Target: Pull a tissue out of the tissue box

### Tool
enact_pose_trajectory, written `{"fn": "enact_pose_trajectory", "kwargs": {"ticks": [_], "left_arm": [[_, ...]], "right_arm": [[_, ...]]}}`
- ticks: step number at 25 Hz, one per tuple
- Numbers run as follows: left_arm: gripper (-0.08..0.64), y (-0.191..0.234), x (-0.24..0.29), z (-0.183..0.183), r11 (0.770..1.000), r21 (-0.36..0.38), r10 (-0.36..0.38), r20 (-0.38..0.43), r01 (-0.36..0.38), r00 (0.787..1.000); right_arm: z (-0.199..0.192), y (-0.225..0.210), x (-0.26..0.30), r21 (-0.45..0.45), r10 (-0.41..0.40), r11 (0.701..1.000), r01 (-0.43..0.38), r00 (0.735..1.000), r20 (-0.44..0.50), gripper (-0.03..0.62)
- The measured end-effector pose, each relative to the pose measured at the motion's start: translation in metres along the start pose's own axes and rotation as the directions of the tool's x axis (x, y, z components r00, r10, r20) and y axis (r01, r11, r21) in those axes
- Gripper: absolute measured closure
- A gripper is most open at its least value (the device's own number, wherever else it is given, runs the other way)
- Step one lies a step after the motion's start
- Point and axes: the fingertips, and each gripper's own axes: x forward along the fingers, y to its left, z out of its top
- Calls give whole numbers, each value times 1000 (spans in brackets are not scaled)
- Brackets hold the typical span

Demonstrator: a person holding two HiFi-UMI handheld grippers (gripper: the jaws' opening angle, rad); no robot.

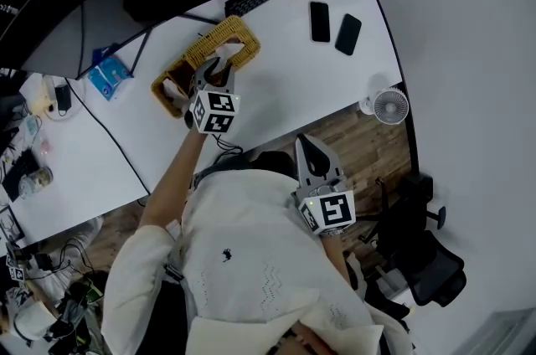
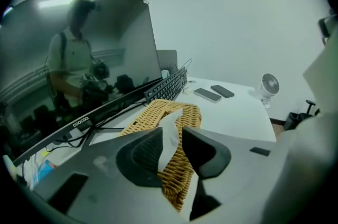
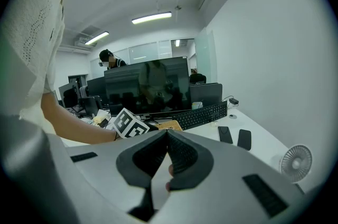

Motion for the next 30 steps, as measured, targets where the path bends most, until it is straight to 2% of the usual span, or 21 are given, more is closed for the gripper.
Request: {"fn": "enact_pose_trajectory", "kwargs": {"ticks": [3,6,15,30], "left_arm": [[510,2,0,-2,1000,-11,13,-5,-13,1000],[540,0,0,-4,1000,-30,2,-17,-3,1000],[545,-14,-6,-6,998,-49,-28,-16,28,999],[545,-20,-17,-2,998,-52,-25,0,25,1000]], "right_arm": [[-1,0,0,1,-4,1000,4,1000,-5,591],[-2,0,1,-1,0,1000,0,1000,-8,591],[0,1,1,-11,9,1000,-9,1000,0,591],[2,2,-5,-12,10,1000,-10,1000,23,591]]}}
